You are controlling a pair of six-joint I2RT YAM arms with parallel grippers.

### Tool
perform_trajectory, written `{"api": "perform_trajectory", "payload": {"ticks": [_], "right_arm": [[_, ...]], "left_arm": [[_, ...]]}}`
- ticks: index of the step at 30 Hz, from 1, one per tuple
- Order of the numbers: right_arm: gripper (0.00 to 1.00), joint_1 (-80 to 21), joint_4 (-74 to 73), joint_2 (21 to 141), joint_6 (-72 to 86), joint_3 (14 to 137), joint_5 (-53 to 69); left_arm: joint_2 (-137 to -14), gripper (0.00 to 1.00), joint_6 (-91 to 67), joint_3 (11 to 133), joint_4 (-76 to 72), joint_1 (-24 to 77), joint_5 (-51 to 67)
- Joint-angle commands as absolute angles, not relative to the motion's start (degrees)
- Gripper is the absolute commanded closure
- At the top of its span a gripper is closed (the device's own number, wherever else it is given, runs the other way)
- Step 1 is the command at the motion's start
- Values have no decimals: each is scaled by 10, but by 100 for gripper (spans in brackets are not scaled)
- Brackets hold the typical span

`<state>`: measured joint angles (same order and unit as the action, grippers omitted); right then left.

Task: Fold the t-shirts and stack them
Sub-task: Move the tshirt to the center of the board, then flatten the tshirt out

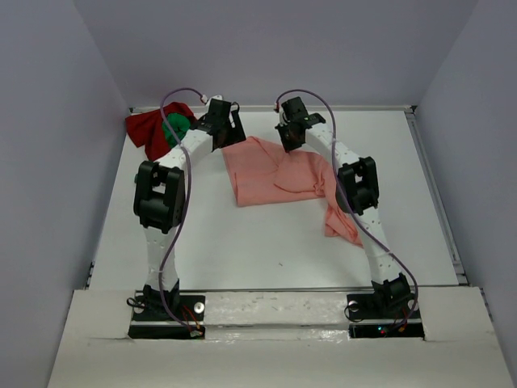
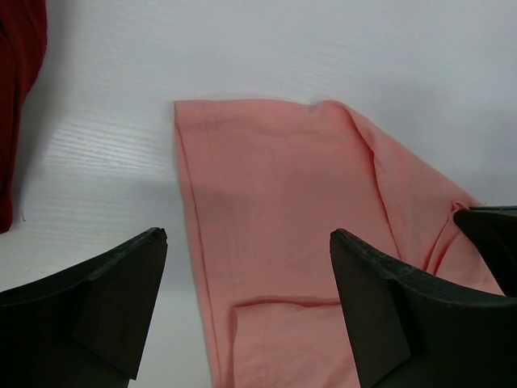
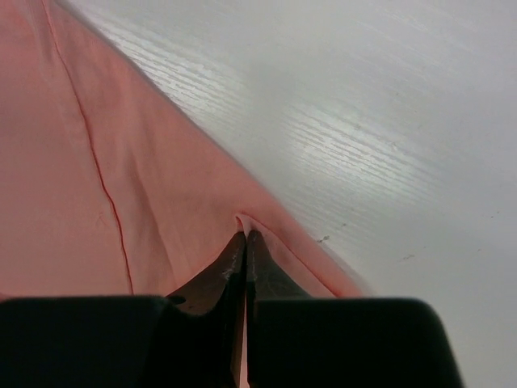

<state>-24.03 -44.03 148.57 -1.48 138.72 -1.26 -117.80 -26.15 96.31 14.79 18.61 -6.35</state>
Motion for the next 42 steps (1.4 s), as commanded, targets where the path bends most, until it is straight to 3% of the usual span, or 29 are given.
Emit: {"api": "perform_trajectory", "payload": {"ticks": [1,18,29,39,42], "right_arm": [[99,-243,-410,1423,-18,1402,-56],[100,-243,-406,1334,-14,1313,-58],[100,-243,-408,1330,-20,1323,-68],[100,-243,-410,1330,-12,1326,-63],[100,-243,-412,1332,-9,1332,-62]], "left_arm": [[-1207,8,-246,1012,156,171,-82],[-1343,7,-207,1181,170,120,-9],[-1384,11,-228,1210,156,120,48],[-1390,13,-224,1237,222,120,-54],[-1395,19,-227,1249,247,120,-84]]}}
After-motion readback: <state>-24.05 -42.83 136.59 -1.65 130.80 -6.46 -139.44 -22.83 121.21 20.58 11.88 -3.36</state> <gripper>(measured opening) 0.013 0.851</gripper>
